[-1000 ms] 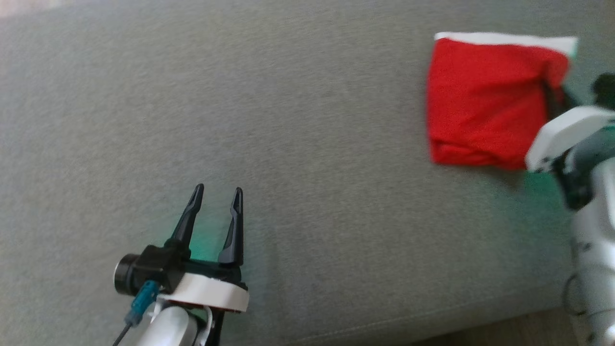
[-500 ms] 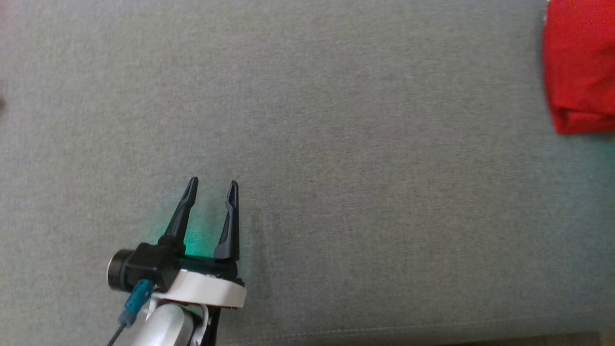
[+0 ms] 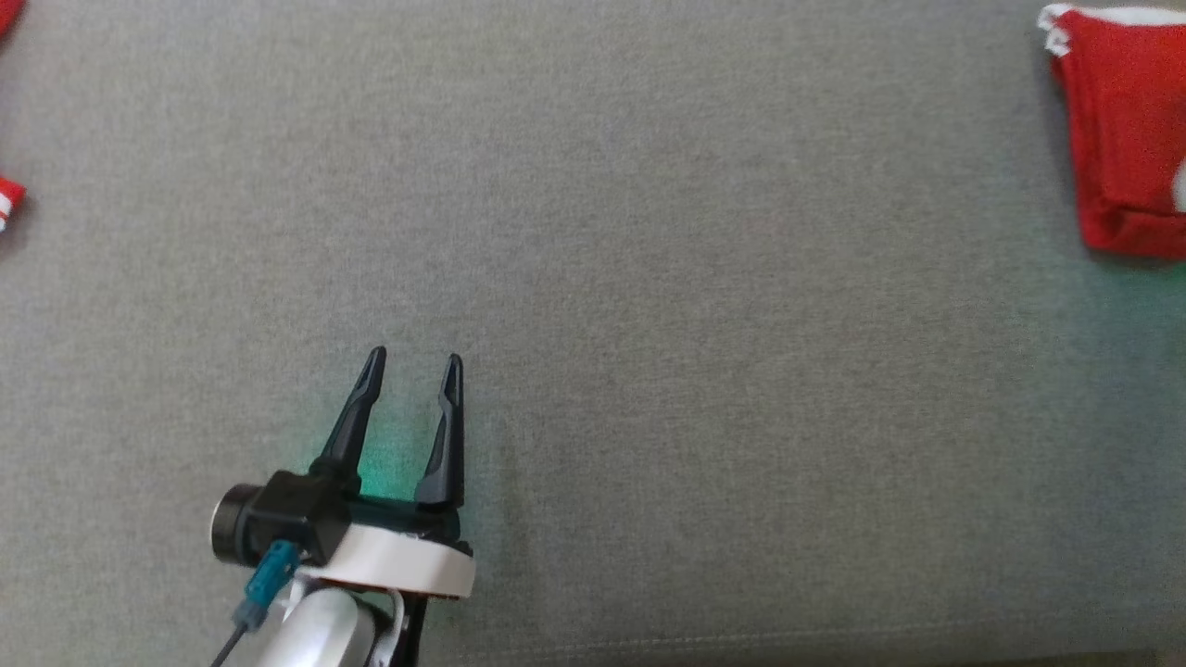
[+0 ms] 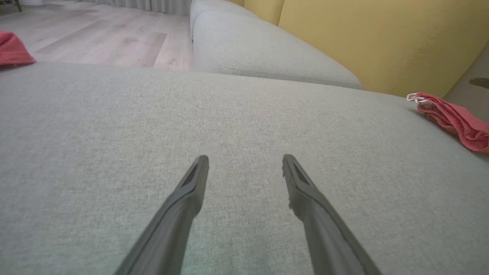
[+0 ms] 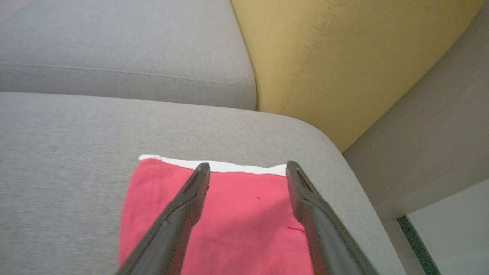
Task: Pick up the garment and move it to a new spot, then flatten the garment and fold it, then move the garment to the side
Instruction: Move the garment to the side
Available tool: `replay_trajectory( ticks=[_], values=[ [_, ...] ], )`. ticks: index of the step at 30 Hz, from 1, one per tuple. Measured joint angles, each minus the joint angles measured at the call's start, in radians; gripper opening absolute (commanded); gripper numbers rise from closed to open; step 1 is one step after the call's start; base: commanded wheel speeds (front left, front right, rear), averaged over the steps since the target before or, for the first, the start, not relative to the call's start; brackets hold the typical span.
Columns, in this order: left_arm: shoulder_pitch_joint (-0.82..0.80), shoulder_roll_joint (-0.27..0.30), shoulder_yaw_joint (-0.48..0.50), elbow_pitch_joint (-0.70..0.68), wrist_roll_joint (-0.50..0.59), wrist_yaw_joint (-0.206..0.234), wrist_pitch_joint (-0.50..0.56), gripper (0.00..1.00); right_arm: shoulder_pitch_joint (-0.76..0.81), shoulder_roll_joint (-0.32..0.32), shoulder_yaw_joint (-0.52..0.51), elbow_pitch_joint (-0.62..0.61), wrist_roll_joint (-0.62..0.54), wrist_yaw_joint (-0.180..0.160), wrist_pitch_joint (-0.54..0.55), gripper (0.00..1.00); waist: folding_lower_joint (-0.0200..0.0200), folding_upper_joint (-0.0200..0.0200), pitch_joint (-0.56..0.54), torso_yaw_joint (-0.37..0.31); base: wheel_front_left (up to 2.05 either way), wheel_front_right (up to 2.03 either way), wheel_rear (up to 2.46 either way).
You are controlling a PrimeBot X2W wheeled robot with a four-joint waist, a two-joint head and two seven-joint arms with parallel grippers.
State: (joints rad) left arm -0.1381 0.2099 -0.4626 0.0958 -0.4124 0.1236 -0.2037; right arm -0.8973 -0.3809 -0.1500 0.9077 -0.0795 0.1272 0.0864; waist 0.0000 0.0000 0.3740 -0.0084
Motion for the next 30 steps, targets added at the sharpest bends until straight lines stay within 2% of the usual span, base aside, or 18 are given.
replay_trajectory(
  ticks=[8, 12, 19, 24, 30],
  values=[
    [0.005, 0.001, 0.016, 0.027, -0.033, 0.001, -0.010, 1.00, 0.012, 0.113, 0.092, -0.046, 0.075, 0.000, -0.071, 1.00, 0.0000, 0.0000, -0.096, -0.016, 0.00, 0.00, 0.00],
    [0.036, 0.001, 0.040, 0.049, -0.057, 0.010, -0.018, 1.00, 0.074, 0.163, 0.128, -0.087, 0.103, 0.000, -0.108, 1.00, -0.0001, 0.0000, -0.159, -0.019, 0.00, 0.00, 0.00],
    [0.131, 0.001, 0.063, 0.100, -0.094, 0.018, -0.027, 1.00, 0.301, 0.227, 0.140, -0.173, 0.095, 0.000, -0.176, 1.00, -0.0002, 0.0000, -0.287, -0.010, 0.00, 0.00, 0.00],
    [0.198, 0.003, 0.074, 0.127, -0.109, 0.019, -0.031, 1.00, 0.489, 0.308, 0.141, -0.276, 0.100, 0.000, -0.197, 1.00, -0.0003, 0.0001, -0.372, 0.005, 0.00, 0.00, 0.00],
    [0.247, 0.003, 0.077, 0.132, -0.117, 0.027, -0.036, 1.00, 0.720, 0.323, 0.177, -0.423, 0.154, 0.000, -0.202, 1.00, -0.0002, 0.0001, -0.431, 0.031, 0.00, 0.00, 0.00]
  ],
)
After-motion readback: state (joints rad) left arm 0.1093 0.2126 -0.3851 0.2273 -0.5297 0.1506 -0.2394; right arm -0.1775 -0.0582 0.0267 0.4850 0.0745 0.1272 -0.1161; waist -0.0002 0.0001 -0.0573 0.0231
